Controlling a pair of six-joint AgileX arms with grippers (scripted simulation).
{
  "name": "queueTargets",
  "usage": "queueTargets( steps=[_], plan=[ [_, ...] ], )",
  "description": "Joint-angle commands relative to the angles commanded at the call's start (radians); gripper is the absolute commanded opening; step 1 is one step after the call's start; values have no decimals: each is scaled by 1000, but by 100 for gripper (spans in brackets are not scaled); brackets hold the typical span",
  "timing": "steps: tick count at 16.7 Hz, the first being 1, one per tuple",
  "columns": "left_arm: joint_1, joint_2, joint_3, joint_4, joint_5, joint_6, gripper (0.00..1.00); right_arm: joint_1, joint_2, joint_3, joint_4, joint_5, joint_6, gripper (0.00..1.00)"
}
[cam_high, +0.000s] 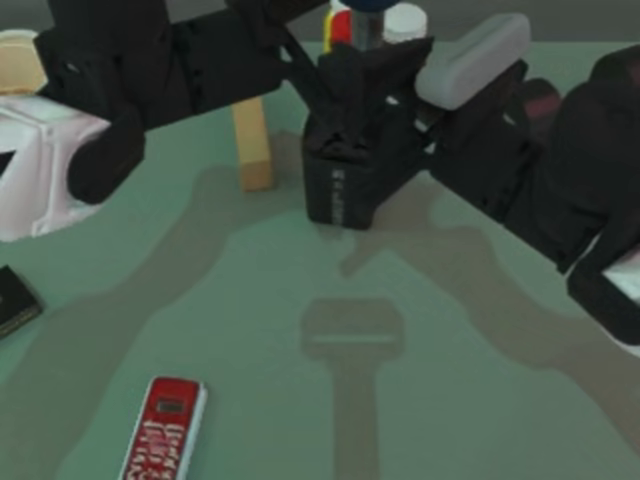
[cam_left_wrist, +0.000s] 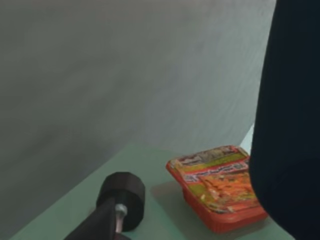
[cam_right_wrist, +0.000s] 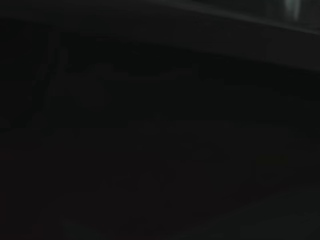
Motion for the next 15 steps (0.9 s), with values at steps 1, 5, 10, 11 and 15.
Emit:
queueTargets(
  steps=[1,5,10,11,15],
  plan=[
    [0,0,0,0,0,0,100,0,0,0,0,0,0,0],
    [0,0,0,0,0,0,77,0,0,0,0,0,0,0],
    [0,0,0,0,0,0,40,0,0,0,0,0,0,0],
    [0,0,0,0,0,0,32,0,0,0,0,0,0,0],
    [0,0,0,0,0,0,2,0,0,0,0,0,0,0]
  ],
)
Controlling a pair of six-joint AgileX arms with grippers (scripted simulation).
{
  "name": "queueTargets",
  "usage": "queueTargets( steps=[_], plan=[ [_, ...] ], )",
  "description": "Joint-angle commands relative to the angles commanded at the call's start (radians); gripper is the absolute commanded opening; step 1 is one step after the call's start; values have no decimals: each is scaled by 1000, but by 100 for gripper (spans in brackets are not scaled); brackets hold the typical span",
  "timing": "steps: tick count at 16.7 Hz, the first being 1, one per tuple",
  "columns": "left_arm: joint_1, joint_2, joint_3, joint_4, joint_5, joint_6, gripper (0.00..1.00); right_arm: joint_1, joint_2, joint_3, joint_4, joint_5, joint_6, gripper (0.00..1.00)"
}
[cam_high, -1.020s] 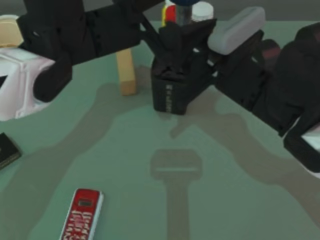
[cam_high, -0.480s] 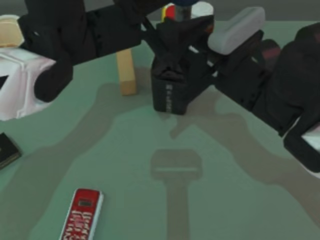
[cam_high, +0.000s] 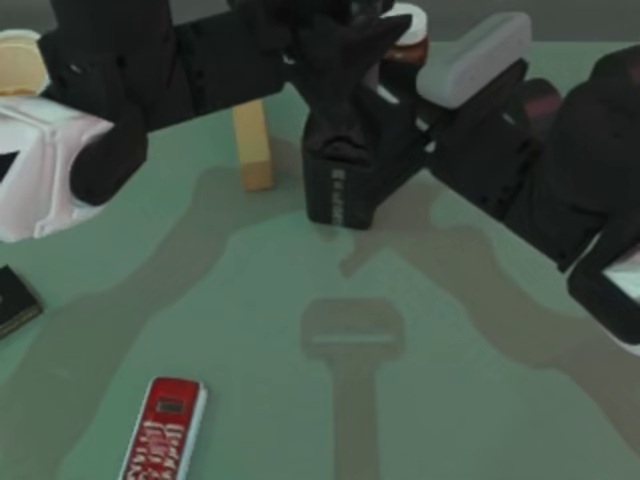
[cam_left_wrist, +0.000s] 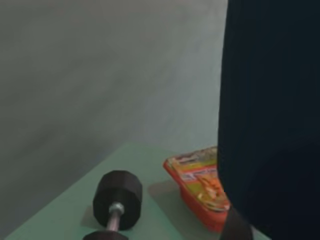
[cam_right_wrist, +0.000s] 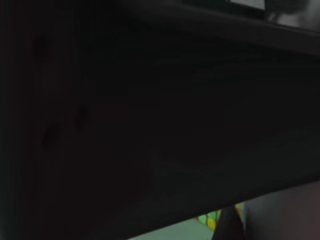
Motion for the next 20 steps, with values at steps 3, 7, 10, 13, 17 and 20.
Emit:
queueTargets(
  steps=[3,7,10,13,17,20],
  plan=[
    [0,0,0,0,0,0,0,0,0,0,0,0,0,0],
    [0,0,0,0,0,0,0,0,0,0,0,0,0,0],
    [0,0,0,0,0,0,0,0,0,0,0,0,0,8],
    [0,0,0,0,0,0,0,0,0,0,0,0,0,30],
    [0,0,0,0,0,0,0,0,0,0,0,0,0,60],
    [0,0,0,0,0,0,0,0,0,0,0,0,0,83]
  ],
)
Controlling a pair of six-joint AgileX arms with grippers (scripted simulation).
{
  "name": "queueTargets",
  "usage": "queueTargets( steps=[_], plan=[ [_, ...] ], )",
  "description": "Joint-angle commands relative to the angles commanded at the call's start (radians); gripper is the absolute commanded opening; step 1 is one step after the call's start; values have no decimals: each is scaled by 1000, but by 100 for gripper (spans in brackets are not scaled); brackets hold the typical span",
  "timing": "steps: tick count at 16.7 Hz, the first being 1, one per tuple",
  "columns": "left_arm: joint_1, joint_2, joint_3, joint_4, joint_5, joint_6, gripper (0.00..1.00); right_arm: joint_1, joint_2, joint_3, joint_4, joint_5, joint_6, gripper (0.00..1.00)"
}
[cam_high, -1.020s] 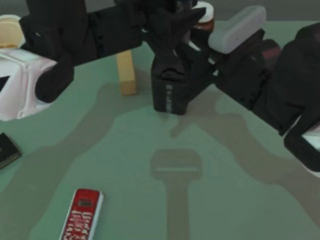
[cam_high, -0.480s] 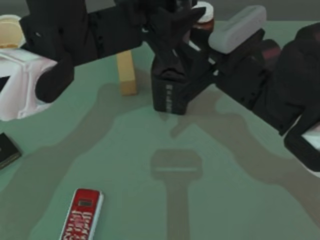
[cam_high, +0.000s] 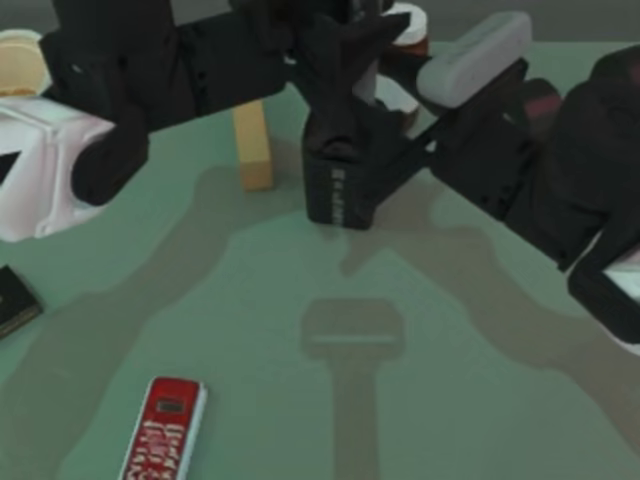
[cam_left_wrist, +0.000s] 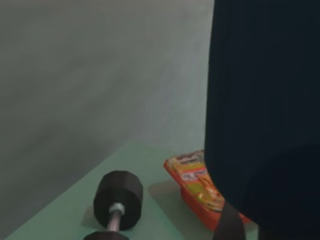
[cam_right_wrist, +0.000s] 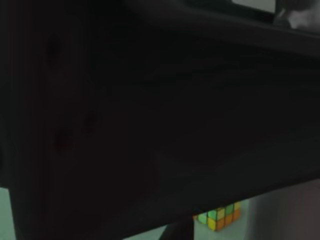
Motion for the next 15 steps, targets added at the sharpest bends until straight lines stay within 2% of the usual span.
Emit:
queueTargets(
  steps=[2,3,12,15],
  plan=[
    [0,0,0,0,0,0,0,0,0,0,0,0,0,98],
    [0,0,0,0,0,0,0,0,0,0,0,0,0,100],
    [2,-3,0,-1,1,2,0,-3,-1,-5,-1,1,-1,100],
    [46,-24,-19,-2,40,4,0,-17,-74,-72,-7,-9,1,100]
  ],
)
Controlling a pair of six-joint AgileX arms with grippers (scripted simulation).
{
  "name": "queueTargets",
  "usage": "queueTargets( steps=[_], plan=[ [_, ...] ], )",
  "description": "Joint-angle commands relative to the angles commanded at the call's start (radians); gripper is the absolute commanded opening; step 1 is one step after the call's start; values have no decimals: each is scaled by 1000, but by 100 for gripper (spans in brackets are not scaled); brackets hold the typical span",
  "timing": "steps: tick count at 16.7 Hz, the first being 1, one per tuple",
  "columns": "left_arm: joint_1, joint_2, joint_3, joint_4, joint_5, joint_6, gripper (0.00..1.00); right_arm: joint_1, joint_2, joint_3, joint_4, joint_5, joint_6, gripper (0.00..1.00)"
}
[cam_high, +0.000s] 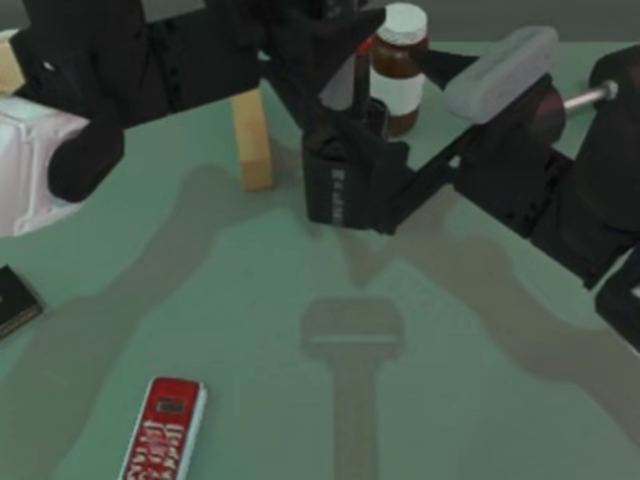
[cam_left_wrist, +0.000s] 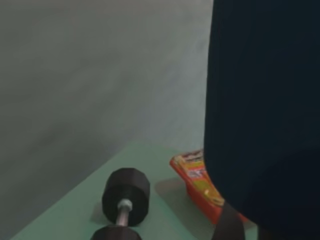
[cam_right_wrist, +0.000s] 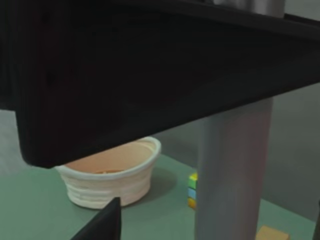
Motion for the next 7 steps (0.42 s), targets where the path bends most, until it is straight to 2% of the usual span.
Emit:
queueTargets(
  steps=[4,7],
  plan=[
    [89,-40,-40,-3,75,2,0,-18,-161,-145,-13,-29,0,100],
    [114,-51,-51,-4,96,2,0,-21,-198,-181,-14,-40,1,100]
  ],
)
